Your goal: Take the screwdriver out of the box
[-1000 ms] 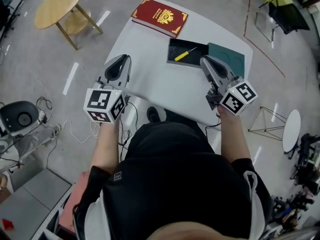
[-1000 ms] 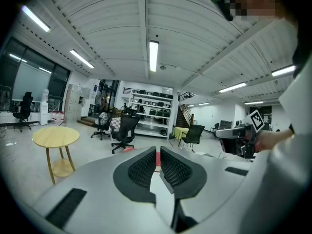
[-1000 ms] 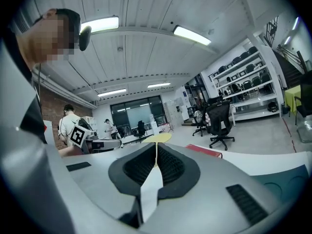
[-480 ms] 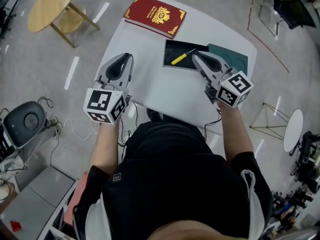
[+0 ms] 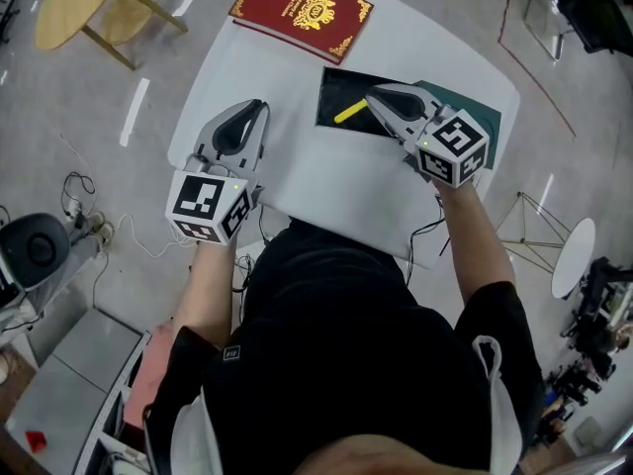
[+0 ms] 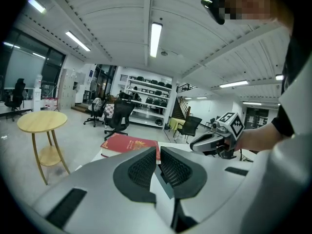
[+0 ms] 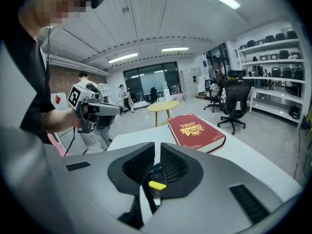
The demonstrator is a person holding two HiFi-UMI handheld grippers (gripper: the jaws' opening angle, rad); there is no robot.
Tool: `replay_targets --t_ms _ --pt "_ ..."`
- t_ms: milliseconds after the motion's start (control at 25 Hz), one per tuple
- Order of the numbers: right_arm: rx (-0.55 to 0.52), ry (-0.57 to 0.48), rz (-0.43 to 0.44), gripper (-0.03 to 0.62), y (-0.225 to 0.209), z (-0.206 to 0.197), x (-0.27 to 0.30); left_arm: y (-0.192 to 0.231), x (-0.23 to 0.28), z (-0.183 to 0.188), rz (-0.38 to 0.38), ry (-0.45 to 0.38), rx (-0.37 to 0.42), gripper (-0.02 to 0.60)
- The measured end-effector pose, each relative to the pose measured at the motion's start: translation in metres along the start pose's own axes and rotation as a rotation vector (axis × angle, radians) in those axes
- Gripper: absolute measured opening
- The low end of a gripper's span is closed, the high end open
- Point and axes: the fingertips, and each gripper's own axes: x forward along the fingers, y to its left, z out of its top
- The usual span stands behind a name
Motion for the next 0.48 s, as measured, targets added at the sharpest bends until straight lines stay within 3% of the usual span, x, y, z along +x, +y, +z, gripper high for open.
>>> replay_targets --t_ms 80,160,480 --pt "-0.025 0.061 0.025 0.038 -0.002 -0.012 0.011 0.003 0.006 -0.006 0.000 0.010 -0.010 0.040" --pt "-0.065 0.134 0.057 0.115 -0.001 -0.024 0.021 0.006 0.012 -0.009 0.003 0.012 -0.020 0.040" --pt "-0.391 0.415 0.122 0.127 -0.015 -0.069 0.049 0.016 0.023 -0.018 0.017 0.024 -0.042 0.040"
